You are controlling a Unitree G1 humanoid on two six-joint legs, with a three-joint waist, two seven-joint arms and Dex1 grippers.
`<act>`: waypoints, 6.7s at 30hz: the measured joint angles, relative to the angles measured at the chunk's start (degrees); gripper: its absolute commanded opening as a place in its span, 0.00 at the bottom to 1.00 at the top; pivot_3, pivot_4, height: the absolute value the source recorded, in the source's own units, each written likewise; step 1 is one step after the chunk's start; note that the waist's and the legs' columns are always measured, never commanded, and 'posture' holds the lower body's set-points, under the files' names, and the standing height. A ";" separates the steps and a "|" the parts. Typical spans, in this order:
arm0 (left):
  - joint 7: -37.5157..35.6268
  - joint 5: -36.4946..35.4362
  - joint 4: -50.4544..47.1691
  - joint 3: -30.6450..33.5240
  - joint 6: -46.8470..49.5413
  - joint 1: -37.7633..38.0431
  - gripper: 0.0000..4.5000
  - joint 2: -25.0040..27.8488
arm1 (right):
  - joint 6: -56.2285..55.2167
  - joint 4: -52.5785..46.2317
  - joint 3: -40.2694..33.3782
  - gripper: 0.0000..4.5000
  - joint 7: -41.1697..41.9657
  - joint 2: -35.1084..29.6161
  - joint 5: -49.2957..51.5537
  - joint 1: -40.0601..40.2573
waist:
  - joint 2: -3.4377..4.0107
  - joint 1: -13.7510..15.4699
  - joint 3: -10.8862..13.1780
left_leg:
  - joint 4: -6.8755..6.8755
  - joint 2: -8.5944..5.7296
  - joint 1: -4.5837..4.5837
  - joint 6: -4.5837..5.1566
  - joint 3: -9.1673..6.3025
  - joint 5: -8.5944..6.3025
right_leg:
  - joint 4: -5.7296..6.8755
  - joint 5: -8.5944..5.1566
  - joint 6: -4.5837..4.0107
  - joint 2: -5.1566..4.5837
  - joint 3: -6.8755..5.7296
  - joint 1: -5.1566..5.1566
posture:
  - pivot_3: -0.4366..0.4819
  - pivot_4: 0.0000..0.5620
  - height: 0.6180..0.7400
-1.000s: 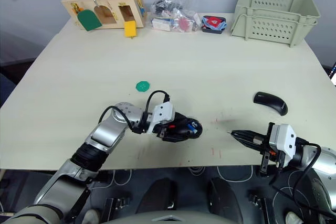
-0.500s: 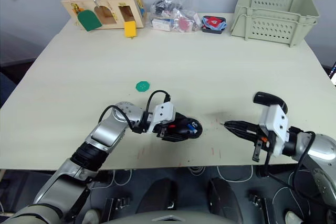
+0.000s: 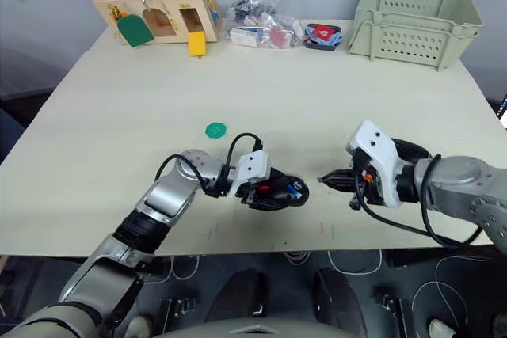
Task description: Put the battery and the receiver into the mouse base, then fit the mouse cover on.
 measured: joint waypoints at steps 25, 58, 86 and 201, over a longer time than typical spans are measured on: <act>-1.34 3.29 11.35 -3.09 -5.70 -7.36 0.65 -5.64 | 20.34 41.20 35.36 0.00 -31.21 7.86 26.67 -43.24 | 0.13 0.18 -0.08 | 0.02 -0.26 -0.10 0.14 -0.04 -0.06 | -0.07 0.06 0.02 -0.33 -0.09 0.04 | 0.48 0.27 1.00; -0.99 4.21 8.68 -3.48 -2.52 -7.29 0.65 -4.95 | 17.53 52.44 45.87 0.00 -57.90 14.92 47.65 -46.33 | 0.14 -0.31 -0.08 | -0.02 -0.20 -0.16 0.26 -0.25 -0.12 | -0.12 0.19 0.25 -0.33 -0.06 -0.04 | 0.48 0.27 1.00; -0.94 4.31 5.79 -3.51 -0.07 -6.52 0.65 -3.71 | 20.25 51.85 41.23 0.00 -53.74 19.45 36.30 -44.49 | 0.14 -1.31 -0.07 | -0.06 -0.16 -0.19 0.26 -0.28 -0.13 | -0.17 0.18 0.25 -0.31 -0.08 -0.06 | 0.48 0.27 1.00; -0.88 4.81 2.83 -4.03 3.63 -6.42 0.65 -2.42 | -57.15 25.86 11.33 0.01 21.04 24.89 -44.60 17.17 | 0.08 -1.19 -0.13 | 0.02 -0.17 -0.22 0.28 0.08 -0.14 | 0.00 0.17 0.28 -0.05 0.08 -0.27 | 0.48 0.27 1.00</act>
